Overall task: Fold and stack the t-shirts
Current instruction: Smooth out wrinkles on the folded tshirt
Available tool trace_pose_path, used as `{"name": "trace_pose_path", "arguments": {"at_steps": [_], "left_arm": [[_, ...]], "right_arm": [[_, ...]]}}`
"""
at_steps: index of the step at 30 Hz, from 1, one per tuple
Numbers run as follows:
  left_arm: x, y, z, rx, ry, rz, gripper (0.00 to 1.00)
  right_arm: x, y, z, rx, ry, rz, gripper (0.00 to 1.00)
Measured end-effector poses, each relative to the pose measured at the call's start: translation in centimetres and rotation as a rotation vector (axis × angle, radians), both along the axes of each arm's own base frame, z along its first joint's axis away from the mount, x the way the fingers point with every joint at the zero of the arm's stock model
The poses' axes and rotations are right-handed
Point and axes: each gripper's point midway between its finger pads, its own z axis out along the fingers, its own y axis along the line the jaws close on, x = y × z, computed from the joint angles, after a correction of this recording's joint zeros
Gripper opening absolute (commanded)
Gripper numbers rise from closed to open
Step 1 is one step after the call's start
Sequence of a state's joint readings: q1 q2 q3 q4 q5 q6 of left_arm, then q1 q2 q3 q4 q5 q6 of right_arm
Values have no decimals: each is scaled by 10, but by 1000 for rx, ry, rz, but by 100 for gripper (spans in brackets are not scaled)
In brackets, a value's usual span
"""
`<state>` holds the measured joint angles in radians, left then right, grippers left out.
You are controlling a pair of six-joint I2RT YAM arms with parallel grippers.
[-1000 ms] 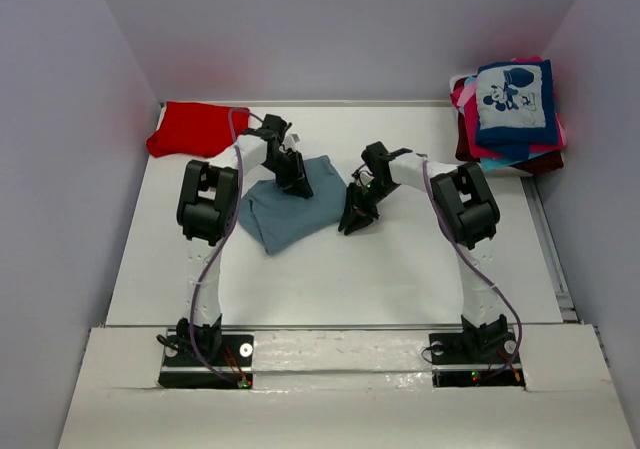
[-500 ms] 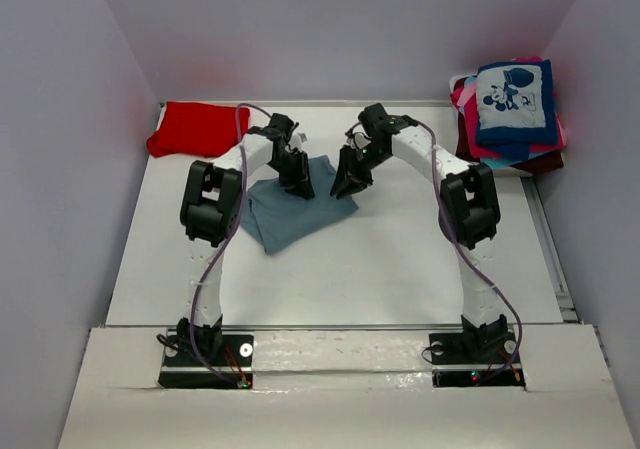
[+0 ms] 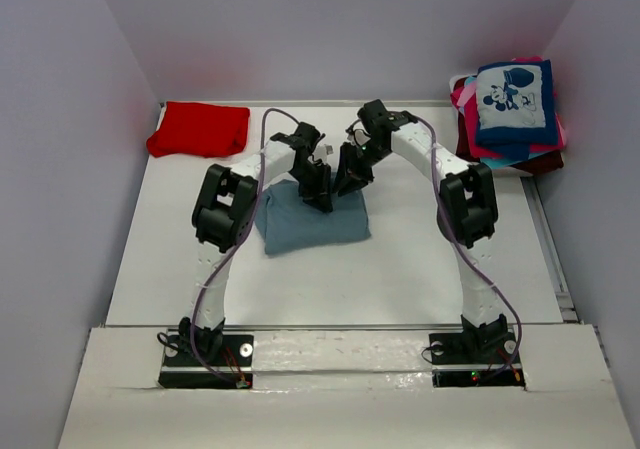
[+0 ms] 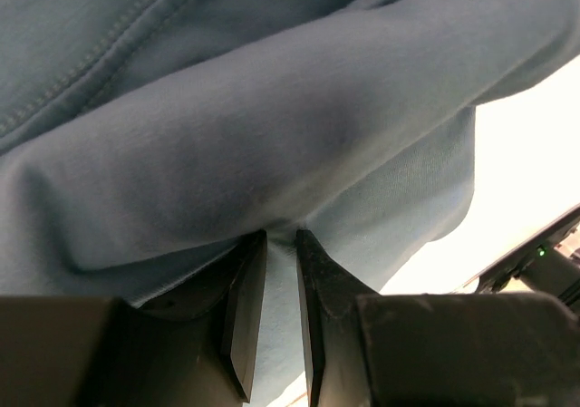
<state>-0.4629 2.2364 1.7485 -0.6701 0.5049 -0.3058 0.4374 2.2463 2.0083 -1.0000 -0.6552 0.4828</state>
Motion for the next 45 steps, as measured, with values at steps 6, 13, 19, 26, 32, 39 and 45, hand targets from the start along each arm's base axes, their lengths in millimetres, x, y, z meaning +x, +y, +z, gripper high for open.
{"name": "trace_pose_path", "arguments": {"at_steps": [6, 13, 19, 26, 32, 39, 45], "left_arm": [[-22, -5, 3, 11, 17, -29, 34], [-26, -1, 40, 18, -24, 42, 36], [-24, 0, 108, -53, -134, 109, 36], [-56, 8, 115, -65, -101, 150, 38], [-90, 25, 73, -1, 24, 192, 38], [-108, 34, 40, 38, 101, 249, 39], [-113, 41, 20, 66, 141, 333, 39]], "right_arm": [[1, -3, -6, -10, 7, -2, 33], [-2, -4, -13, -16, 17, 5, 33], [-1, -5, -32, -31, 44, 10, 33], [1, -10, -63, -57, 91, 15, 33], [9, -14, -69, -56, 91, 5, 33], [17, -19, -65, -49, 73, -9, 33], [23, -25, -65, -48, 66, -18, 33]]}}
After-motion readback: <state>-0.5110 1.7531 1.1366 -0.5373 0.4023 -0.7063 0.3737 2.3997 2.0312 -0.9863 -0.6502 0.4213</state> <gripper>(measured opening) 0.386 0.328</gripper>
